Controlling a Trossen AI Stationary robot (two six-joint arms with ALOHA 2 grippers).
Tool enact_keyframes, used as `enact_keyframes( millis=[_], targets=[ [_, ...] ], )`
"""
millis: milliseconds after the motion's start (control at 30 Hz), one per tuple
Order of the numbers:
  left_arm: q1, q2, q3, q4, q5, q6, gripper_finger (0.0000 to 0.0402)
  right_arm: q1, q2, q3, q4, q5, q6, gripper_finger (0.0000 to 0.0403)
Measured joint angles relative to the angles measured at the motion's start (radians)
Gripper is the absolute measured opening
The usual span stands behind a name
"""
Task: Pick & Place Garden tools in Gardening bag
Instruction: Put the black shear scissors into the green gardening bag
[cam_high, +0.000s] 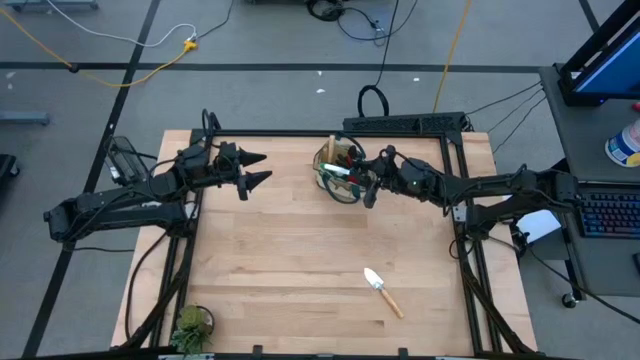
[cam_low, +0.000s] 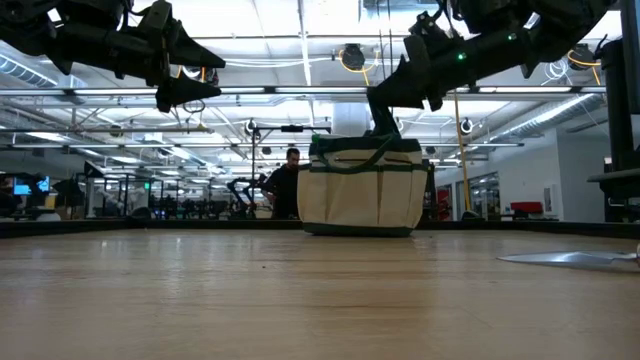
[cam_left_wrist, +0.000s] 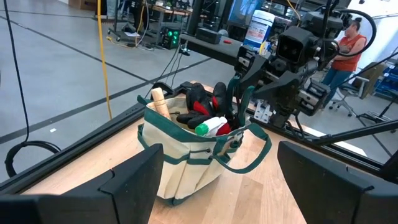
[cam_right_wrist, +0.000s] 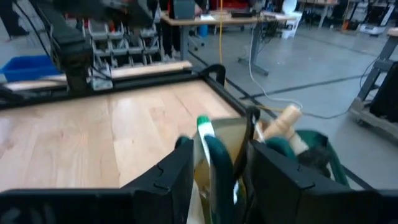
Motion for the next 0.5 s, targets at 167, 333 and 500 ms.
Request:
enact_keyframes(
  millis=[167,333,500],
  targets=[
    [0.0,0.0,0.0,0.0,0.0,0.009,0.0324,-0.009,0.009,0.0,0.005,-0.001,0.009,0.0114],
    [0.0,0.0,0.0,0.0,0.0,0.012,0.0324,-0.013,0.038,-0.001,0.004,-0.001,0.044,0.006],
    [0.0,0.0,0.0,0.0,0.0,0.013,0.0324,-0.014,0.062,0.001,0.016,-0.028,0.044,0.0034]
  ],
)
